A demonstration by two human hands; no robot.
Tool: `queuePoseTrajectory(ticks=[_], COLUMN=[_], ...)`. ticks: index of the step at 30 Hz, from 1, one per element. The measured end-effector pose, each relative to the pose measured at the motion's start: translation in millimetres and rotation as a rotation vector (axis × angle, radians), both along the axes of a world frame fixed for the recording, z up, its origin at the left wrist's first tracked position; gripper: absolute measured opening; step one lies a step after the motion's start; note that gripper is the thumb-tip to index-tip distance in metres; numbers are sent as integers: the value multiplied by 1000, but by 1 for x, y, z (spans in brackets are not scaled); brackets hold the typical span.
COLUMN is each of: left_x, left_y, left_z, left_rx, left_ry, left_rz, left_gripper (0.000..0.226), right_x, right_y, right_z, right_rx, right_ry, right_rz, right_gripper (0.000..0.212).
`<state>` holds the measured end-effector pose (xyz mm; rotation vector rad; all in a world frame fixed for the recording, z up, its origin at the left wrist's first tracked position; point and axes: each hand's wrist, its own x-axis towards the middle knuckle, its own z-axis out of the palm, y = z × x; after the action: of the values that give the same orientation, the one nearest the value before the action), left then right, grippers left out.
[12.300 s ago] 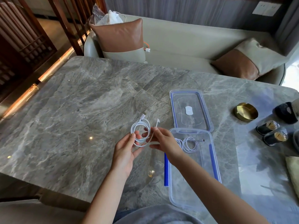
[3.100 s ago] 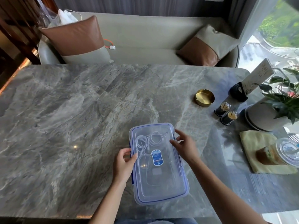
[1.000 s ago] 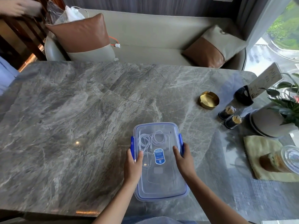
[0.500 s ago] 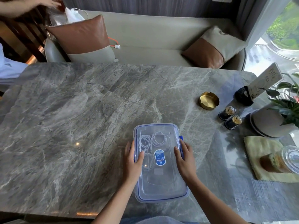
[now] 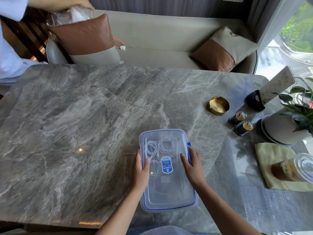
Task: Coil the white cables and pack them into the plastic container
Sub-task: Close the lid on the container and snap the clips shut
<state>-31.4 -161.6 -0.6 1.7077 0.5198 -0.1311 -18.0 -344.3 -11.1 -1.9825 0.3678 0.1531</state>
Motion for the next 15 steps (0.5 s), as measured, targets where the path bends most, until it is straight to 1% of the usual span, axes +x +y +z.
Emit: queuePoseTrajectory(ticks=[3,6,8,9,10,11,12,14,15], left_x=[0,0,-1,-2,-3,-2,-2,0,0], left_y=[2,1,4,8,13,18,23,28,27], left_z=[2,3,2,2,3,5,4,3,4], left_rx=[-18,-95,-167,-199,-227,-248,-260,-253,-202], left_ry=[-7,32,127,196,262,309,327,302,276], left_rz=[14,52,80,78,56,24,8,34,59], left_gripper=[47,48,56,57,54,43,39,45,46], right_x=[1,2,3,4,6,8,9,10,9], right_y=[1,1,-3,-6,-9,-12,-14,-16,-15], right_z=[0,2,4,5,5,5,5,4,4], right_rx=[56,149,246,262,249,215,172,112,103], right_ry=[36,62,135,177,210,227,231,222,220], right_rz=[-9,-44,-91,-114,-125,-118,-106,-101,-100], right_gripper=[42,45,53,56,54,48,41,30,28])
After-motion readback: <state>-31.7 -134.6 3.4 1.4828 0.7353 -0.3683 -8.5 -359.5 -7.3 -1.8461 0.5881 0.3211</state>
